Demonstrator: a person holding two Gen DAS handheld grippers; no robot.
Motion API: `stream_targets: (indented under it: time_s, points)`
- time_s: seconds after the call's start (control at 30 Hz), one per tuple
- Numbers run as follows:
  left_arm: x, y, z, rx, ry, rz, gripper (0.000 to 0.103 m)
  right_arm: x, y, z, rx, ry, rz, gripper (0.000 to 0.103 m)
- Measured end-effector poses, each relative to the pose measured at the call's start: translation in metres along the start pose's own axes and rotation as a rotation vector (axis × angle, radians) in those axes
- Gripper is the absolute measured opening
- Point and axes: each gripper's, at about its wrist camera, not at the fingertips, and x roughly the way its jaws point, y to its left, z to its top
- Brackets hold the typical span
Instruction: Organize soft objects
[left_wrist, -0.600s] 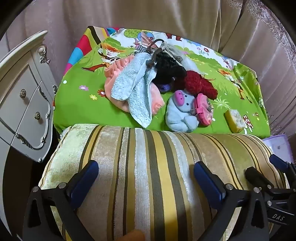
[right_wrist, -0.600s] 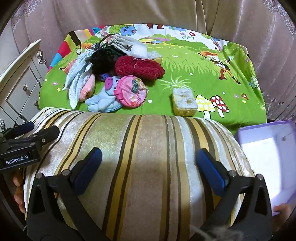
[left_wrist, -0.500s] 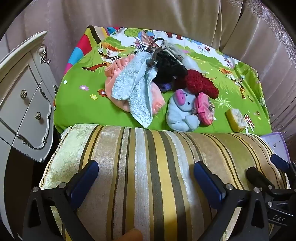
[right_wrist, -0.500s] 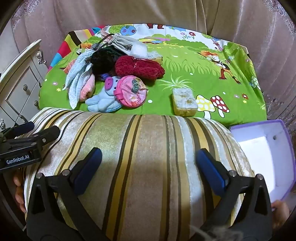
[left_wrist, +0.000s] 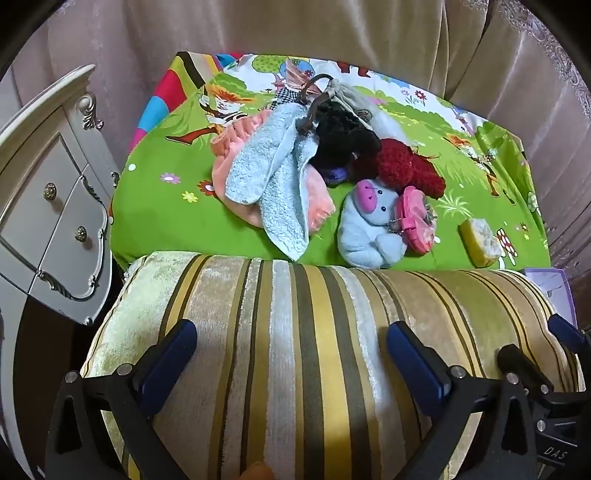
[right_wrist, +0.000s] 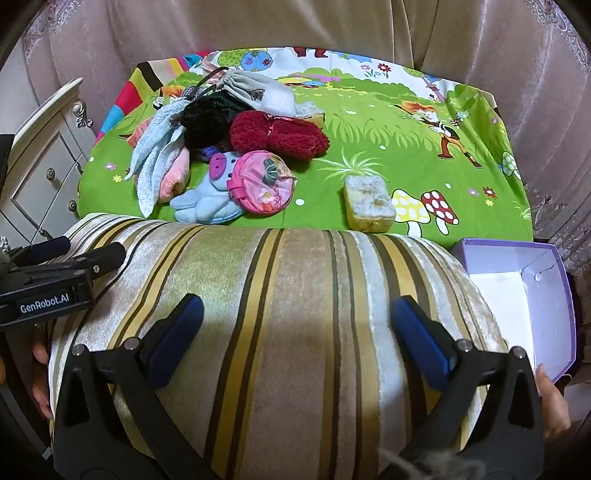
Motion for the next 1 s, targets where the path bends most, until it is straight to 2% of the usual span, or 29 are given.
stream_targets:
  time_s: [1.0]
  points:
    - [-0.0047,-0.0016,-0.0007,0.008,-0.022,0.004,0.103,-0.0002,0.0005,-0.0011,0.002,-0.008,-0.008,0.103]
